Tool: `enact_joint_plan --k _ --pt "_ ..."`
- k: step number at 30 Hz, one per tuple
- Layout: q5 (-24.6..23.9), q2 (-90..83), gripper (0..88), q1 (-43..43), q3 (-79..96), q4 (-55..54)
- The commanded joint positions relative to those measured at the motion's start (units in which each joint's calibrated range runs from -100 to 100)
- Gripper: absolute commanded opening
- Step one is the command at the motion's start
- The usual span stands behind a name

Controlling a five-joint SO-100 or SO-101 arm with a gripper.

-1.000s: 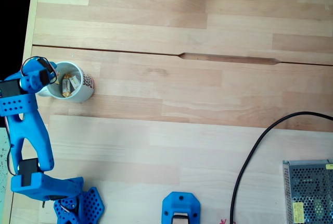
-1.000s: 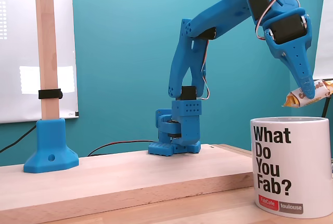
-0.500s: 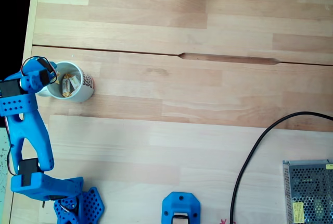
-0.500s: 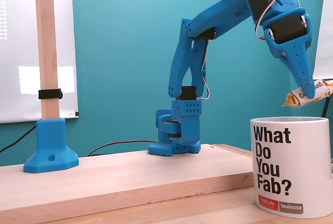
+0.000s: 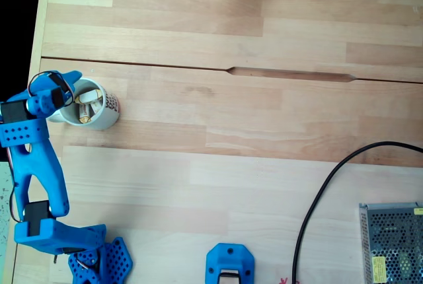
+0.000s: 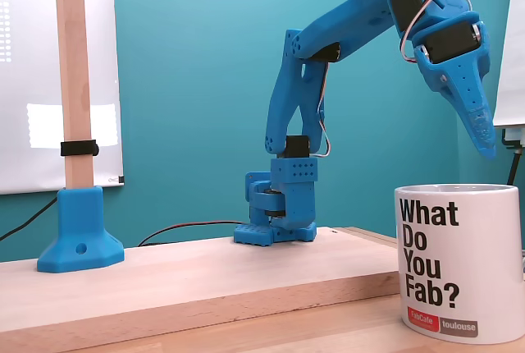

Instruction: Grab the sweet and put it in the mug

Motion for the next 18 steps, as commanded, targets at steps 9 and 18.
enact_joint_plan --k 9,18 --pt "0.0 -4.9 13.7 0.4 -1.2 -0.5" --pt "0.2 -5.2 3.8 2.8 -6.4 -0.6"
